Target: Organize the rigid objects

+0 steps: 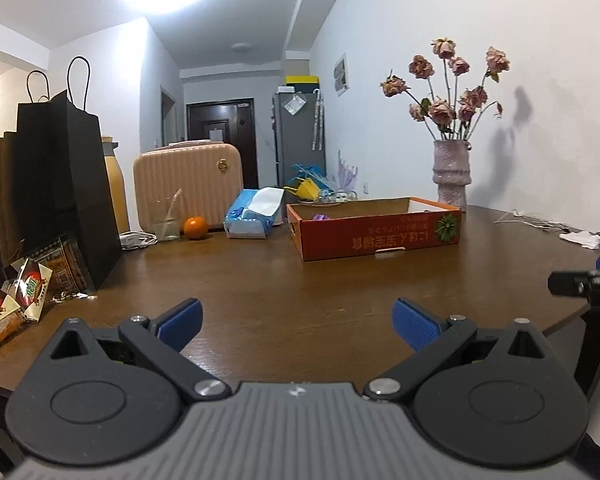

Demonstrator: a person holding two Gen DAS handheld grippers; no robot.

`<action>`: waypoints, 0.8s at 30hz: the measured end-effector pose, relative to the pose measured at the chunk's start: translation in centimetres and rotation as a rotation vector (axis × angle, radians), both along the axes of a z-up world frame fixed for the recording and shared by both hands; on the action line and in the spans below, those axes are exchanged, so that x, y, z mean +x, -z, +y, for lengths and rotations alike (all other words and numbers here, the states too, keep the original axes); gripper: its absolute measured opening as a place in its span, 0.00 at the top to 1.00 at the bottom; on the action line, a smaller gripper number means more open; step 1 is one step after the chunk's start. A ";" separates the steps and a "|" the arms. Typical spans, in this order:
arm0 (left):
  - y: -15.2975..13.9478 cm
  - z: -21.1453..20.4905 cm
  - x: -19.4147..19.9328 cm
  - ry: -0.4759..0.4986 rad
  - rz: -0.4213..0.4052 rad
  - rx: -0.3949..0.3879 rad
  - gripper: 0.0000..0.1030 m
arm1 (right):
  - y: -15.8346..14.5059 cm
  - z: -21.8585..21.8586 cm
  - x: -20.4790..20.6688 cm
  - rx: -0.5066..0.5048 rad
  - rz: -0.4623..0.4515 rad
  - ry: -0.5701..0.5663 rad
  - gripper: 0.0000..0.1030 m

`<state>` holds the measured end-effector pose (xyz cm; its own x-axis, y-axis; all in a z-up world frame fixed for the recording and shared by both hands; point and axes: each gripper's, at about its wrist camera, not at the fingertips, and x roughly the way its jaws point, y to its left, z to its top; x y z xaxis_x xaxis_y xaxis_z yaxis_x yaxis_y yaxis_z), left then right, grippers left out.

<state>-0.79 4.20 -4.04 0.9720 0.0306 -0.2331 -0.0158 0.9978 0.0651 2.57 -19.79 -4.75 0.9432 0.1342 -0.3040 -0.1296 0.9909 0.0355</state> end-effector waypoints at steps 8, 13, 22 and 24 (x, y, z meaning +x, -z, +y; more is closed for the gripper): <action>-1.5 -0.8 -1.6 0.091 -0.031 -0.026 0.00 | 0.0 1.0 -3.6 -0.002 0.007 -0.017 0.15; -1.0 -2.7 -2.0 0.147 -0.022 -0.006 0.00 | -0.4 0.8 -4.1 -0.034 -0.006 -0.025 0.15; -0.9 -2.9 -2.2 0.142 -0.034 -0.015 0.00 | -0.7 -0.1 -4.4 -0.015 -0.027 0.025 0.14; -0.8 -2.6 -2.0 0.138 -0.024 -0.025 0.00 | -0.7 0.0 -4.3 -0.018 -0.022 0.026 0.13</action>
